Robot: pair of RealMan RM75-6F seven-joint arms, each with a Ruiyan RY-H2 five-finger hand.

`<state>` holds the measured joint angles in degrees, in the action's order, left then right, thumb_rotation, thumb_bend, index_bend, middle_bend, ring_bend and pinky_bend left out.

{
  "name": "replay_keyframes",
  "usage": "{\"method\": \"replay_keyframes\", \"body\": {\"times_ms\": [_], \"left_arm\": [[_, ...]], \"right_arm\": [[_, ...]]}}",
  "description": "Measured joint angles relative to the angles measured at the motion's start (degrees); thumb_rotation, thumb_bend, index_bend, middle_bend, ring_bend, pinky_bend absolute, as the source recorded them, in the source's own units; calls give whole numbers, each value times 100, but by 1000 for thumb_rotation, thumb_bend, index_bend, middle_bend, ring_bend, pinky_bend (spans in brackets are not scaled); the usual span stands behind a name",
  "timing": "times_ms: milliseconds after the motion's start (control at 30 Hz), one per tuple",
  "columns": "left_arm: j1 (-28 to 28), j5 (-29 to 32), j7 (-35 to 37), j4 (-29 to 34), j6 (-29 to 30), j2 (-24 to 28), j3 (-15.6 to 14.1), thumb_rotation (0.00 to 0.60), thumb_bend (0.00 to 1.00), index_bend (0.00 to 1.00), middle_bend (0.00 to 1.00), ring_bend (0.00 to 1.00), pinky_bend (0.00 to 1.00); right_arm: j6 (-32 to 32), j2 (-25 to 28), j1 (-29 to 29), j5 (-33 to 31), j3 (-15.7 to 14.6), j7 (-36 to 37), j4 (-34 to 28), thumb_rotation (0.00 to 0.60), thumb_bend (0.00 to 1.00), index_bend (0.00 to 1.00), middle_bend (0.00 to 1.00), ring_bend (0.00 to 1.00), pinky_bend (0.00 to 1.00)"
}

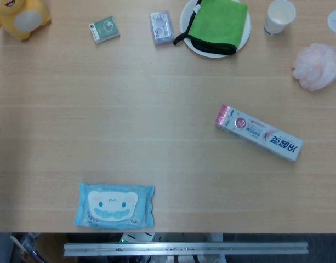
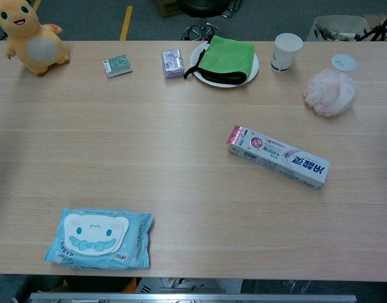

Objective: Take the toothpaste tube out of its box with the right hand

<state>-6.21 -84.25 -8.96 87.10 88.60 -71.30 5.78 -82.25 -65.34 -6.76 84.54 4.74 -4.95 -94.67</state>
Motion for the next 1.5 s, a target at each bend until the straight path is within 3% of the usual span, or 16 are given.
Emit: {"method": "replay_keyframes", "body": {"times_ms": [367, 633, 833, 1267, 1500], "left_arm": [[20, 35, -34, -18, -36, -21, -41, 526, 246, 69, 0, 95, 269], [41, 32, 22, -68, -35, -57, -70, 525, 246, 69, 0, 95, 269], [92, 38, 169, -181, -3, -83, -95, 525, 246, 69, 0, 95, 269], [130, 11, 424, -427, 18, -206, -119, 525, 246, 69, 0, 95, 269], [129, 3, 569, -566, -13, -281, -132, 528, 246, 69, 0, 95, 269]], "right_arm": [[5, -180, -1, 16, -48, 84, 164, 600, 208, 553, 412, 310, 527], [-71, -267, 20, -106, 13, -228, -197, 600, 202, 553, 412, 310, 527], [-59, -350, 7, -266, 44, -718, -592, 600, 151, 547, 403, 310, 527], [387, -392, -222, -929, -30, -2431, -1693, 600, 49, 416, 328, 248, 496], [649, -653, -428, -1368, -102, -3137, -1776, 600, 7, 368, 272, 185, 464]]}}
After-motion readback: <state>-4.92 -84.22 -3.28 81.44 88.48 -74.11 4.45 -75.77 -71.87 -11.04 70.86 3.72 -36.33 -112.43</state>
